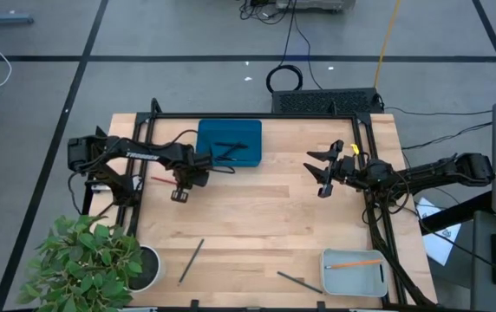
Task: Sort pens & pencils
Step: Put the red pencil into the gray bin
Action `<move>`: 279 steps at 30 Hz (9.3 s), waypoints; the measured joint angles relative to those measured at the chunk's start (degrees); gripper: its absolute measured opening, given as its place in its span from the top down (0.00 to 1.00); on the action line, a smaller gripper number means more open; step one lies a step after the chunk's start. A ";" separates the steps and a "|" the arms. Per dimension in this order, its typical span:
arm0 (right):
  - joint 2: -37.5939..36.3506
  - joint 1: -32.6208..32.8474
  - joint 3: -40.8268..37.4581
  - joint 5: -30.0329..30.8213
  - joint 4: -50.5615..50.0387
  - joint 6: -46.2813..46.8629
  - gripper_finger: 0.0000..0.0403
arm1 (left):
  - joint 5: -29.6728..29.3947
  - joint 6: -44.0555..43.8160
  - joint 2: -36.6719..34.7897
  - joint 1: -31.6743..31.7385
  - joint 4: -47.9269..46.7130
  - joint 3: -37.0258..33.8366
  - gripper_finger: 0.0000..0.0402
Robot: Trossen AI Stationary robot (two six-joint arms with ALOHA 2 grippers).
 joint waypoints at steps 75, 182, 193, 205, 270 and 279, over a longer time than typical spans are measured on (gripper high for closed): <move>0.00 0.00 -0.04 0.07 -1.68 -0.02 0.59 | -1.44 -5.87 1.64 -4.68 2.88 0.99 1.00; 0.02 -0.02 0.02 0.25 -2.63 -0.02 0.59 | -16.57 3.97 2.90 4.80 -9.85 -7.12 0.89; 0.00 -0.02 0.02 0.26 -3.01 -0.02 0.59 | -15.91 4.28 2.94 4.80 -9.45 -6.68 0.89; 0.00 -0.01 0.02 0.26 -3.01 -0.02 0.59 | -15.82 4.42 2.93 4.77 -9.45 -6.63 0.90; 0.02 -0.02 -0.02 0.26 -3.60 -0.07 0.59 | 1.34 -5.44 -5.17 -5.73 -5.24 8.14 1.00; 0.02 -0.02 -0.02 0.25 -3.52 -0.06 0.59 | -0.87 -5.94 -4.49 -7.94 -3.61 8.02 1.00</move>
